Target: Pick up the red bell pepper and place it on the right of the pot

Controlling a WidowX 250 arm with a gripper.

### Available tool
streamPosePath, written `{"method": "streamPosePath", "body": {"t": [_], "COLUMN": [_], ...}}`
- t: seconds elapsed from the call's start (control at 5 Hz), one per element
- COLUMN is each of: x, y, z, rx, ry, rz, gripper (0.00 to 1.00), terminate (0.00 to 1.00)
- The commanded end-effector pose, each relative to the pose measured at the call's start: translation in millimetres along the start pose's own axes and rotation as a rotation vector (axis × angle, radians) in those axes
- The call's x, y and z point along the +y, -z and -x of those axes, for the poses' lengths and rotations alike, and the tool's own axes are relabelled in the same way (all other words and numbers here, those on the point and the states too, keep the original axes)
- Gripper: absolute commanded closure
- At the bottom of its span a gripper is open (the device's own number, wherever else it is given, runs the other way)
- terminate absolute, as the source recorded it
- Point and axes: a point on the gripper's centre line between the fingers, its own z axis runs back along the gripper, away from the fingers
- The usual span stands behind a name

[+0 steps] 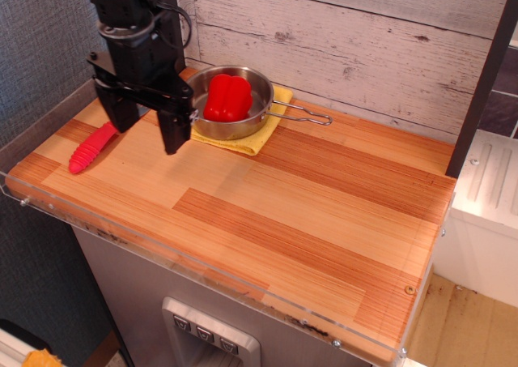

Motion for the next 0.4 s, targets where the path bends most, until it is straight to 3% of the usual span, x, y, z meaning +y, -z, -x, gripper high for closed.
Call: {"method": "streamPosePath", "body": {"t": [0.0, 0.2], "x": [1.6, 1.4], "y": [3.3, 9.1], "z": [-47.5, -65.6], "rx": [-0.036, -0.016], "ry": [-0.039, -0.079], "rz": [0.008, 0.011], "gripper": [0.0, 0.0], "terminate": [0.0, 0.0]}}
